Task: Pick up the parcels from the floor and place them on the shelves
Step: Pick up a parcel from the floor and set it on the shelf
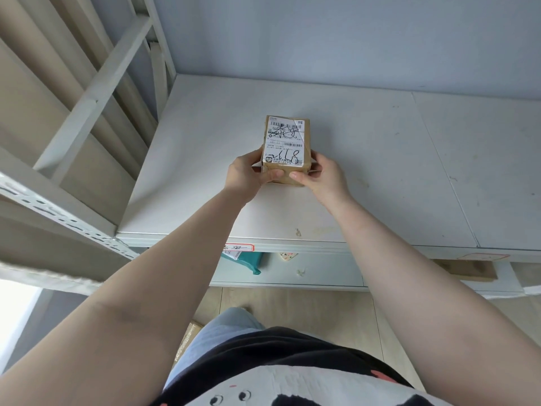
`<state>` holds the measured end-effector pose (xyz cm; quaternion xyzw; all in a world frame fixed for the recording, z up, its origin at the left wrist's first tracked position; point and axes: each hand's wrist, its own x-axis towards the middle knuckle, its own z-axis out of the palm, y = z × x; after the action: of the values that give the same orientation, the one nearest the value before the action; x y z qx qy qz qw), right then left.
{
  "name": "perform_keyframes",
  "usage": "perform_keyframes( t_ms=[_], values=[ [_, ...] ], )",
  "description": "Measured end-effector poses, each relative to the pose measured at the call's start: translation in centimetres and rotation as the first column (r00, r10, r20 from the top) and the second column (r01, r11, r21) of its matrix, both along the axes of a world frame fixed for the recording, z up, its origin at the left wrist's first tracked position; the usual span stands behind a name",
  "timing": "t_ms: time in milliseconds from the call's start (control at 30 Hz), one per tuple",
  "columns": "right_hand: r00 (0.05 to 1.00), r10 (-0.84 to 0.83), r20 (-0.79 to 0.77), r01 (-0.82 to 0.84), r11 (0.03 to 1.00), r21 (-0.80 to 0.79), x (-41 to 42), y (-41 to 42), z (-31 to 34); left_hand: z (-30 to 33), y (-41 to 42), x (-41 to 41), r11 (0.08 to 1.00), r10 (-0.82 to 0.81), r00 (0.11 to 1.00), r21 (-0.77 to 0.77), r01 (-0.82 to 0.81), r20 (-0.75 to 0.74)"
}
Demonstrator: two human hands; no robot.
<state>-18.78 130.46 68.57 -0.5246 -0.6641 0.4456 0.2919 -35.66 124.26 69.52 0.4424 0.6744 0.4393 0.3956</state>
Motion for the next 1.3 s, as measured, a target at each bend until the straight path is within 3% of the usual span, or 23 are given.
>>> perform_keyframes(
  t_ms=[400, 933, 1300],
  values=[
    [0.997, 0.043, 0.057, -0.045, 0.998, 0.035, -0.5, 4.9, 0.2, 0.4, 4.8, -0.7, 0.999, -0.010, 0.996, -0.033, 0.008, -0.092],
    [0.990, 0.110, 0.087, -0.113, 0.993, 0.029, -0.8, 8.7, 0.7, 0.5, 7.6, -0.7, 0.999, 0.047, 0.993, -0.009, -0.048, -0.106],
    [0.998, 0.029, 0.058, -0.032, 0.997, 0.064, -1.8, 8.5, 0.2, 0.1, 9.2, -1.8, 0.999, -0.014, 0.991, -0.040, 0.008, -0.134]
  ],
)
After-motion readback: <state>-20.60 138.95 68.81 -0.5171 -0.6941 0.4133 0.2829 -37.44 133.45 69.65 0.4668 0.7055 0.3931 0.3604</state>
